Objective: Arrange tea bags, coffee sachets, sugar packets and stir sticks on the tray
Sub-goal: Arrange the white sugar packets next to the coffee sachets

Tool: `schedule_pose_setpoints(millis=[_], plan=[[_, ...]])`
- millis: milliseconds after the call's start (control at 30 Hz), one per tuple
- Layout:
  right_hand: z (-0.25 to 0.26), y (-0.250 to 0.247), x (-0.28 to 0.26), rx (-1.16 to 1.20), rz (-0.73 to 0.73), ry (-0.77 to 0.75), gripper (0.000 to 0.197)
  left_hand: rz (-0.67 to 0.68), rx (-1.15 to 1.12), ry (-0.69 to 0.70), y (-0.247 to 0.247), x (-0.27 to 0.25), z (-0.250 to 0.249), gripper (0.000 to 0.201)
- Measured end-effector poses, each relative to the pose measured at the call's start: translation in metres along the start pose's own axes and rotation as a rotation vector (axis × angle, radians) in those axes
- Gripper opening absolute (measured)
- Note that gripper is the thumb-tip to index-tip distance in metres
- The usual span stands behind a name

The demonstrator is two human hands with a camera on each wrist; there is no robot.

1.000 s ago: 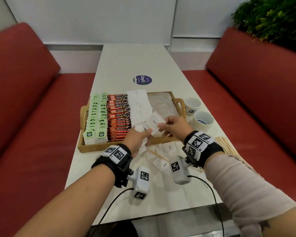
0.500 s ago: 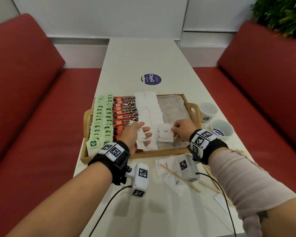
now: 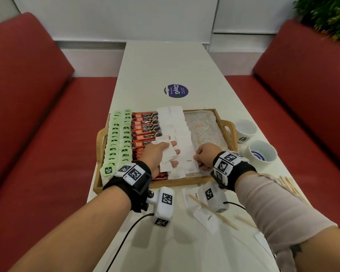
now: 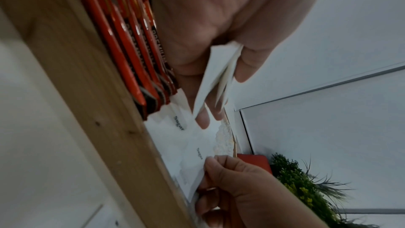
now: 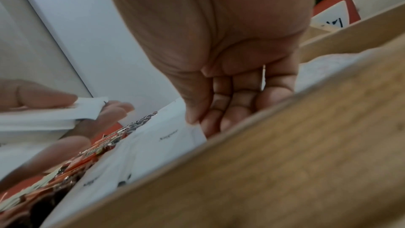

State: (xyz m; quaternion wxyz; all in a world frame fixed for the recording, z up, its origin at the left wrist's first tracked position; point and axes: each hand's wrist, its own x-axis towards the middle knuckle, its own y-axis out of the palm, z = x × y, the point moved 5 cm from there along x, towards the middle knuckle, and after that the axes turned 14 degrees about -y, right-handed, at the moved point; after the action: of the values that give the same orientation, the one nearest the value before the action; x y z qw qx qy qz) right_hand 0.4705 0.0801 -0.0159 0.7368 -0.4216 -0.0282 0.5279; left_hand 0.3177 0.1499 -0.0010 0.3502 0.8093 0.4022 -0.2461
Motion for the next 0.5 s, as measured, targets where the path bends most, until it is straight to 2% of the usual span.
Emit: schedule_pose_setpoints(millis=[100,200,267,333,400,500], plan=[[0.003,0.0,0.0,-0.059,-0.01,-0.011,0.023,0.002,0.012,0.007,-0.001,0.0,-0.001,0.021],[0.008,-0.001,-0.001,-0.266,0.04,-0.047,0.02,-0.012,0.054,0.009,-0.003,-0.001,0.0,0.017],[0.008,-0.004,-0.002,-0.322,0.013,-0.067,0.022,-0.017,0.067,0.01,-0.004,-0.002,0.0,0.016],[0.011,-0.01,-0.005,-0.285,-0.083,-0.121,0.014,-0.006,0.075,0.012,-0.003,-0.004,0.0,0.017],[0.017,-0.015,-0.008,-0.152,-0.189,-0.225,0.01,0.002,0.095,0.011,-0.002,-0.007,0.001,0.018],[0.036,-0.018,-0.023,0.084,-0.201,-0.391,0.009,-0.017,0.117,0.006,0.002,-0.011,0.004,0.013]])
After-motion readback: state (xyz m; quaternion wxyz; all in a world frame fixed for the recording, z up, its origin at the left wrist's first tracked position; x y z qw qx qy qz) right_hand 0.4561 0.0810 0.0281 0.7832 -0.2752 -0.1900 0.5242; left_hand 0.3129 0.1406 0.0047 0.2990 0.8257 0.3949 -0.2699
